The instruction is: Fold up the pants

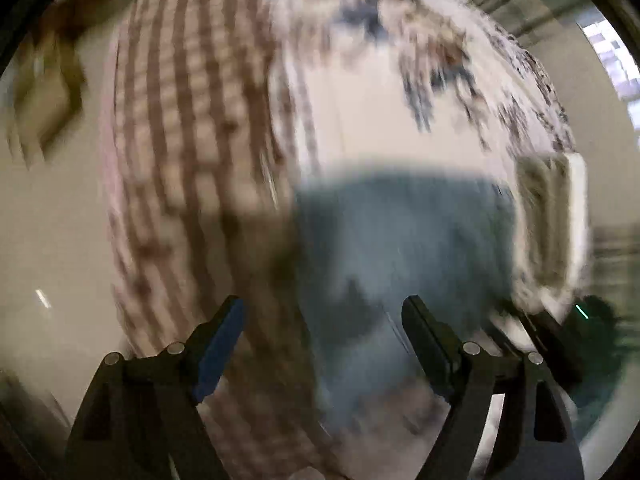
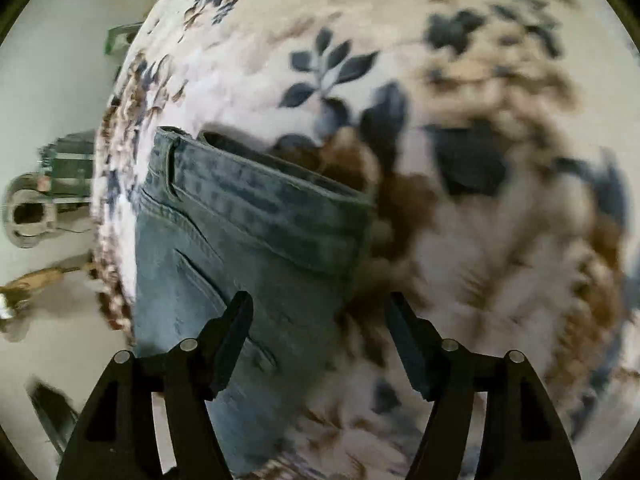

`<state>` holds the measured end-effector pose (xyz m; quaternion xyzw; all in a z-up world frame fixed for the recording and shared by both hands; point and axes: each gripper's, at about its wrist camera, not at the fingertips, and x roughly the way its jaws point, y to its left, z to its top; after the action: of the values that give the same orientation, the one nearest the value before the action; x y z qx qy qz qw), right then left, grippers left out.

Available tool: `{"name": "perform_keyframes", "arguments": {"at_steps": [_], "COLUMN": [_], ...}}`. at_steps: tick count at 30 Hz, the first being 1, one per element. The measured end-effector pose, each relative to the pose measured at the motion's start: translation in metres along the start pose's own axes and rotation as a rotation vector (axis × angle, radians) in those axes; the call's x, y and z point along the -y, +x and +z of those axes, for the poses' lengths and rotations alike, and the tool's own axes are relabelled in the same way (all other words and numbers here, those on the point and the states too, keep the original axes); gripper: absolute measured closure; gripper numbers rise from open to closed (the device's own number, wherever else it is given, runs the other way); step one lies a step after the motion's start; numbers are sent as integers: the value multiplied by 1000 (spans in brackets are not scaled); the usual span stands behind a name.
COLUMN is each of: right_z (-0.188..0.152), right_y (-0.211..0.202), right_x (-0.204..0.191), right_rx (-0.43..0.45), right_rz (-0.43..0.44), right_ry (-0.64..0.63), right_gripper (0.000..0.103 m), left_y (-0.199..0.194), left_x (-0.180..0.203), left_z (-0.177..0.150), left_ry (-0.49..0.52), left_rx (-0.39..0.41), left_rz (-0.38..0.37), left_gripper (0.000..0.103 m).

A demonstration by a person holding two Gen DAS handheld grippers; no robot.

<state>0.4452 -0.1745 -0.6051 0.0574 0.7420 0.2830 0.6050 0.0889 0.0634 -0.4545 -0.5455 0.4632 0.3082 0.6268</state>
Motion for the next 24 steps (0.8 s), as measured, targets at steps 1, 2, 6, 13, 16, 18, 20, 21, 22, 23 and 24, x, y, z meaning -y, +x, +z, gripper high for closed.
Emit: {"name": "perform_keyframes", "arguments": {"at_steps": [1,2,6,13,16,18,20,21,22,23,24], "right_z": [4,8,11,3,-2,-7,-9,-9,-9,-8,-7], "right_y": [7,13,25,26,27,27,28,28,27,28,28], "right_x": [1,5,13,12,15,20,22,23,25,25,25], "right_rx": [-5,-12,6,-35,-60,-72,-79,-80,-84,-87,-88], "right_rz": [22,56,158,148,149,149,152,157,158,156,156], "right_ry": [12,31,78,31,22,13,8,10,12,13,12], "right_gripper": [32,32,40,41,41,41,41,41,41,41,41], "left_y": [9,21,61,75,56,50,59,66,73,77,83], "left_x": [1,0,-13,-25,-22,-16,-8,-2,2,1,5], "left_z": [-16,-30,-66,-73,-80,-90,-97,-98,-100,-102,-102], "left_ry": [-45,-96,-362,-589,-593,-616,-613,-600,-602,-618,-632], "left_rx": [-38,-84,-135,-134,-133,-143,-152,-168,-189,-196,-203], "left_rz": [-34,-64,-156,-178,-203,-224,-222,-222,-223,-241,-243], "left_gripper": [23,23,23,25,25,25,25,25,25,25,25]}}
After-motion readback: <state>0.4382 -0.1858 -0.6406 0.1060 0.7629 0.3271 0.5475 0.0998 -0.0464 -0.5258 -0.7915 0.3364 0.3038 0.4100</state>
